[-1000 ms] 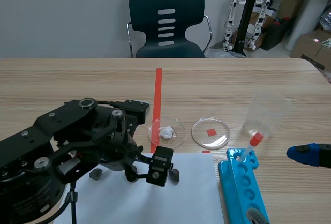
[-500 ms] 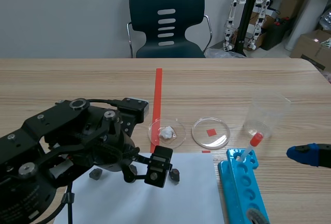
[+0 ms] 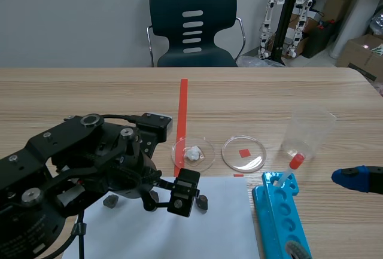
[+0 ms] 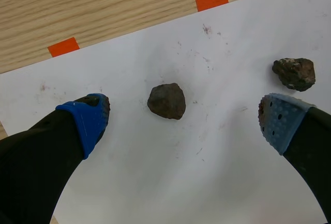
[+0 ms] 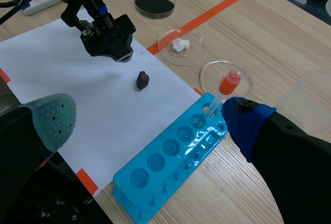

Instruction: Put the middle mineral back

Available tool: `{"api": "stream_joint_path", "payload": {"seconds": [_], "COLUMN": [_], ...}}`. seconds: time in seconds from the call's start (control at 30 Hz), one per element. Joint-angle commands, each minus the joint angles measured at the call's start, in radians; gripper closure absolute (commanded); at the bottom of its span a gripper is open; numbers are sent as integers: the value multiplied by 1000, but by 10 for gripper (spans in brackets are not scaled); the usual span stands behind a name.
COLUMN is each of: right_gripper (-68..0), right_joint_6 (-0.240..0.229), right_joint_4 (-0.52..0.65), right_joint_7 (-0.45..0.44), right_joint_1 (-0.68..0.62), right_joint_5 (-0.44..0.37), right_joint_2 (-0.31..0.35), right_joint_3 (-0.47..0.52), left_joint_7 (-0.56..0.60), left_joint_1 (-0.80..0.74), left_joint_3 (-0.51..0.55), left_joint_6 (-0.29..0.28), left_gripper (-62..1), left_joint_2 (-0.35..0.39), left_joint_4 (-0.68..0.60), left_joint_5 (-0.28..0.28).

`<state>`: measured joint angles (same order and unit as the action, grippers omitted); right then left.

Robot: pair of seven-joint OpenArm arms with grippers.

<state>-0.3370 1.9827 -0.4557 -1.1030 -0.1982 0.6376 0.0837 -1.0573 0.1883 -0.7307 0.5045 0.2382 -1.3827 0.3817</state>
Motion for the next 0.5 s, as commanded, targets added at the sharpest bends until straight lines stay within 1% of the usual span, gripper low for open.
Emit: {"api": "stream_joint_path", "payload": {"seconds": [0.0,0.47], "right_gripper": [-587,-587], "right_joint_6": [0,0], "right_joint_4": [6,6], "right_joint_7": [-11,-11], "right_joint_1": [6,6], "right_joint_5": [-8,-8], "right_joint_2": [0,0], "right_joint_3": [0,0], "left_joint_7": [7,6], "left_joint_1": [6,6], "left_joint_3": [4,3], "left_joint_6": [-1,-6], "left_gripper": [-603,-602], "left_joint_2": [-2,-2], "left_joint_4": [-7,-7], "left_joint_5": [-5,-5]}}
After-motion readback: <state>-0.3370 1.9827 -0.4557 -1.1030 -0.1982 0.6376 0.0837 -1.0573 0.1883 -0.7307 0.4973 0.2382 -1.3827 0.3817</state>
